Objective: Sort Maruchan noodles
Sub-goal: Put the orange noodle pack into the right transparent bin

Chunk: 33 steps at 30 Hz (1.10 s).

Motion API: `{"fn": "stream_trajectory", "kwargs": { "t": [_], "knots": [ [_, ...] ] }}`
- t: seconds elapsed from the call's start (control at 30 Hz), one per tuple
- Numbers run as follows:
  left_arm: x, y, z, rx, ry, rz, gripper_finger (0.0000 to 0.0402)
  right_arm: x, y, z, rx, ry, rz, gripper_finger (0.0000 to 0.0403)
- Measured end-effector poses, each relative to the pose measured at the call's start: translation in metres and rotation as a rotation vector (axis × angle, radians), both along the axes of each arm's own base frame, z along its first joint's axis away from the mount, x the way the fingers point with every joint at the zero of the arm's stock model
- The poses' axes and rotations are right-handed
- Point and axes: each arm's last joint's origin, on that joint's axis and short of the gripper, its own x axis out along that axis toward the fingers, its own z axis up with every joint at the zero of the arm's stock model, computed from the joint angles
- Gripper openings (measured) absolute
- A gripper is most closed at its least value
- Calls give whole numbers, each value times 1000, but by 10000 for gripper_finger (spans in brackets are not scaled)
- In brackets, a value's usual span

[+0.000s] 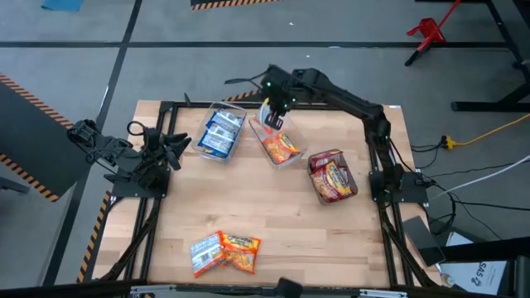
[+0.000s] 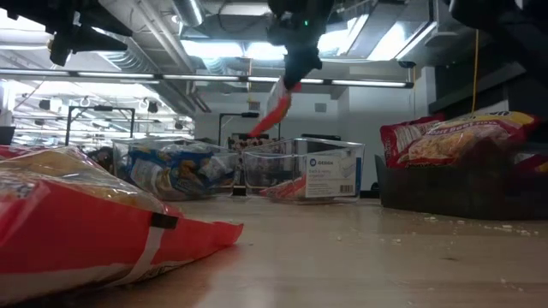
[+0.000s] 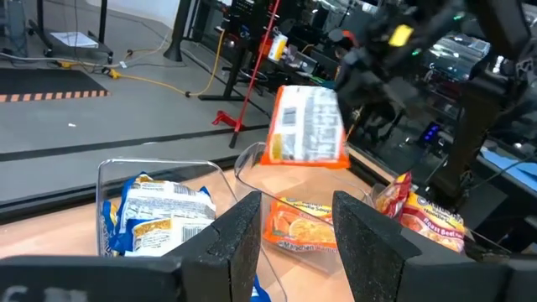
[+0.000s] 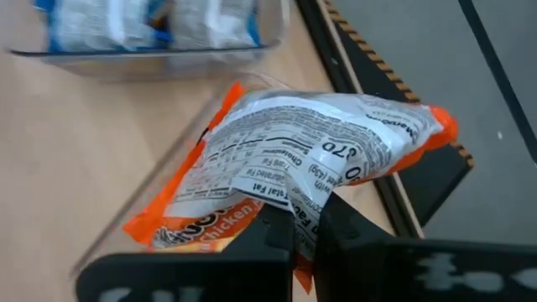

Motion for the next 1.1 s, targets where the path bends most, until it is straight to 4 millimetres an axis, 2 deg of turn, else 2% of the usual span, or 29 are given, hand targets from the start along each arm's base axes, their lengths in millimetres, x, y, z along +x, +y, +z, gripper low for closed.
{"fn": "stream_trajectory", "kwargs": {
  "t": [0.2, 0.33, 0.63, 0.93, 1.1],
  "knots": [
    [0, 0, 0, -1, -1, 1, 141, -3, -22, -30, 49, 45, -37, 0],
    [0, 0, 0, -1, -2, 1, 141, 4, -25, -59, 64, 56, -14, 0],
    [0, 0, 0, -16, -15, 5, 141, 14, -36, -106, 93, -51, -15, 0],
    [0, 0, 0, -18, -22, 20, 141, 8, -32, -142, 169, -12, -54, 5],
    [-1, 1, 0, -10, -28, 51, 141, 0, -29, -153, 197, 64, -61, 36]
  ]
}}
